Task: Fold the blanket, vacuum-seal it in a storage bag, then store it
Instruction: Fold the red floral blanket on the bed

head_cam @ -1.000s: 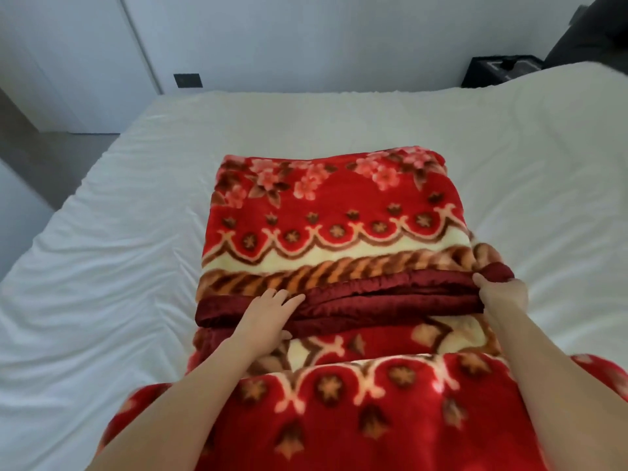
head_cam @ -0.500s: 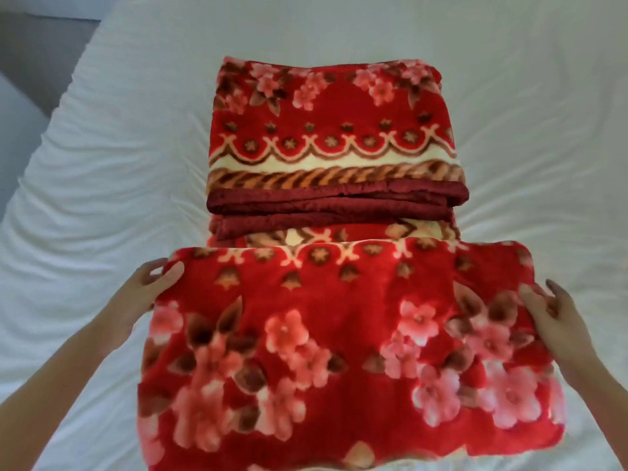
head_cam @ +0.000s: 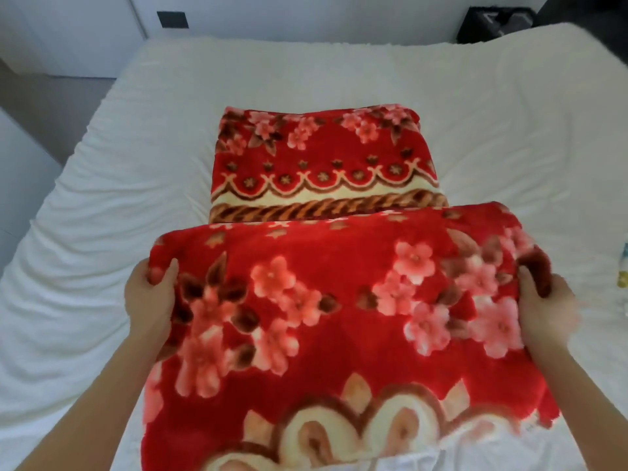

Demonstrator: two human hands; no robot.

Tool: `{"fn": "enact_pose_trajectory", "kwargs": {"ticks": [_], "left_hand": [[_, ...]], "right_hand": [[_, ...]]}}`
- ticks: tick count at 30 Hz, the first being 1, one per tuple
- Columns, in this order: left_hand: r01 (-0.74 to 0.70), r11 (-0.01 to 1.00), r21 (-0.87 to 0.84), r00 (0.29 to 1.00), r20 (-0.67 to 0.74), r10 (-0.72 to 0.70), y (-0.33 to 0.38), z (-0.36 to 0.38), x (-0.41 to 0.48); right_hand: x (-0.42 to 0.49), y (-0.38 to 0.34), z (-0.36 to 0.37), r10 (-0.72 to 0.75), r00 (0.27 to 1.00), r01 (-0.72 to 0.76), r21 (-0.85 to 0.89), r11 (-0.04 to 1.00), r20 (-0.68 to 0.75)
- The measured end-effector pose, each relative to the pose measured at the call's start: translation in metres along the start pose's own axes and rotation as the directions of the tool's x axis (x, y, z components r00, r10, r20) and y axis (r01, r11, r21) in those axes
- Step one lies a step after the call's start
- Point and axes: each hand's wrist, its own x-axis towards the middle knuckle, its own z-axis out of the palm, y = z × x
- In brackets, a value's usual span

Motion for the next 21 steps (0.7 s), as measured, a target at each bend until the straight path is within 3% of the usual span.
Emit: {"fn": "enact_pose_trajectory", "kwargs": {"ticks": [2,4,7,10,13,16,19,21], "left_hand": [[0.053,0.962,0.269,0.995,0.066,-0.073,-0.031,0.029,0.018],[0.070,0.914,0.399,0.983,0.126,-0.131,-0.053,0.051,0.029],[0.104,0.912,0.398,0.966,0.179,-0.189,-0.061,0.052,0.038],[0.272,0.938,0.212,0.920,0.228,-0.319,-0.053,0.025,0.028],[0.377,0.912,0.159,0.809,0.423,-0.409,-0.046,-0.022,-0.008],[0.406,0.870,0.280,0.615,0.621,-0.487,-0.063,-0.074,-0.056],[0.494,0.805,0.328,0.481,0.669,-0.567,-0.095,-0.107,-0.102],[0.509,0.792,0.338,0.456,0.675,-0.581,-0.114,-0.112,-0.129]], "right_hand": [[0.004,0.018,0.040,0.070,0.984,-0.037,-0.199,0.979,0.163],[0.009,0.029,0.063,0.153,0.951,-0.072,-0.289,0.955,0.268],[0.018,0.027,0.054,0.219,0.923,-0.110,-0.329,0.938,0.317],[0.013,0.027,0.024,0.240,0.910,-0.168,-0.227,0.959,0.338],[-0.018,0.059,-0.016,0.255,0.873,-0.263,-0.039,0.964,0.415],[-0.072,0.086,-0.052,0.340,0.778,-0.451,0.093,0.888,0.528],[-0.120,0.102,-0.069,0.407,0.632,-0.630,0.131,0.766,0.659],[-0.131,0.115,-0.066,0.472,0.576,-0.714,0.130,0.688,0.667]]}}
